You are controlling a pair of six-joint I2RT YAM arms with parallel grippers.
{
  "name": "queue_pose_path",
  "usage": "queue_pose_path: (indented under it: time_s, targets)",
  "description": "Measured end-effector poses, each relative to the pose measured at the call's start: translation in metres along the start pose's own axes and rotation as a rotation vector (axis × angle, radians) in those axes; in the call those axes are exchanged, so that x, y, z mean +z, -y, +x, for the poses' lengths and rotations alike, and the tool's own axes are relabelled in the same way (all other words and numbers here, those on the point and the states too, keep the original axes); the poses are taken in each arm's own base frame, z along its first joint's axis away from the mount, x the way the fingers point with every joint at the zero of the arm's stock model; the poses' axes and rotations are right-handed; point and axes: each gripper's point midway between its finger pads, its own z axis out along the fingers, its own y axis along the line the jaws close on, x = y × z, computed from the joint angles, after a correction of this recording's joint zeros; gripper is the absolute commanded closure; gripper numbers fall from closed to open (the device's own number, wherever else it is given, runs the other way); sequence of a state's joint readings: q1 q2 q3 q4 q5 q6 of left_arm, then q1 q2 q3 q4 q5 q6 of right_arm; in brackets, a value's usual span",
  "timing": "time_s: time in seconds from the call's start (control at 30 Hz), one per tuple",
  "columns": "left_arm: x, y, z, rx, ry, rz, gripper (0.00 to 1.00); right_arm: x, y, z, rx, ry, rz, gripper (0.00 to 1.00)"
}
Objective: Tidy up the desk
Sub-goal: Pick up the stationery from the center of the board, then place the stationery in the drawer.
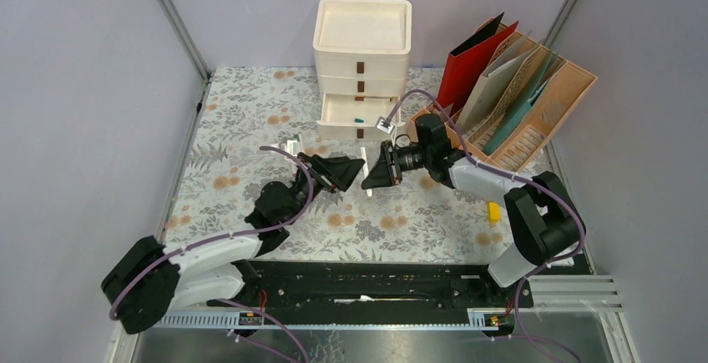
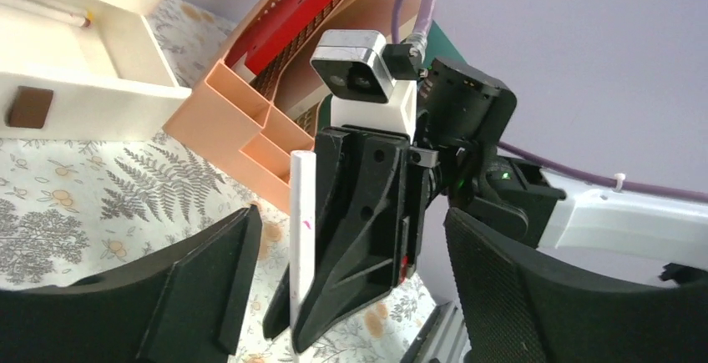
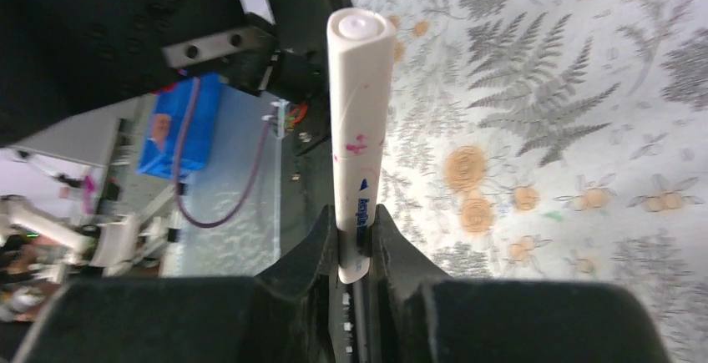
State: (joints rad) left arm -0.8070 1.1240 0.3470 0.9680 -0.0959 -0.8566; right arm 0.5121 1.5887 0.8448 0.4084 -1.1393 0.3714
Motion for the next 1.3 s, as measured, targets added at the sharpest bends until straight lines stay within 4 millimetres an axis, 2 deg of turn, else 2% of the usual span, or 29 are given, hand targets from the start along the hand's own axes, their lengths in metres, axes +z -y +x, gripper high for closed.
queue_pose_path:
  time_s: [0.03, 0.1, 0.3, 0.4, 0.5, 0.67, 0.97, 1.07, 1.3]
  targets:
    - [-0.004, 0.002, -0.005, 0.023, 0.008, -0.006, 0.02, 0.000, 0.002, -0.001, -0.015, -0.008, 0.014, 1.00]
    - [-0.010, 0.002, -0.014, 0.076, 0.020, -0.023, 0.01, -0.001, 0.009, -0.004, -0.057, -0.021, 0.057, 1.00]
    - [-0.037, -0.021, -0.036, 0.221, 0.027, -0.154, 0.01, -0.015, 0.043, -0.009, -0.198, -0.095, 0.291, 1.00]
    - [-0.053, -0.041, -0.047, 0.275, 0.026, -0.244, 0.01, -0.030, 0.058, -0.024, -0.293, -0.149, 0.427, 1.00]
    - [-0.067, -0.057, -0.056, 0.311, 0.027, -0.318, 0.01, -0.046, 0.071, -0.050, -0.412, -0.203, 0.559, 1.00]
    - [-0.081, -0.075, -0.052, 0.347, -0.013, -0.397, 0.01, -0.068, 0.101, -0.091, -0.551, -0.311, 0.741, 1.00]
    - [-0.096, -0.095, -0.043, 0.380, -0.068, -0.487, 0.01, -0.080, 0.164, -0.133, -0.621, -0.466, 0.927, 1.00]
    - [-0.096, -0.097, -0.044, 0.387, -0.066, -0.494, 0.01, -0.083, 0.184, -0.143, -0.638, -0.502, 0.987, 1.00]
    - [-0.100, -0.103, -0.043, 0.392, -0.066, -0.515, 0.01, -0.084, 0.217, -0.151, -0.646, -0.545, 1.060, 0.99]
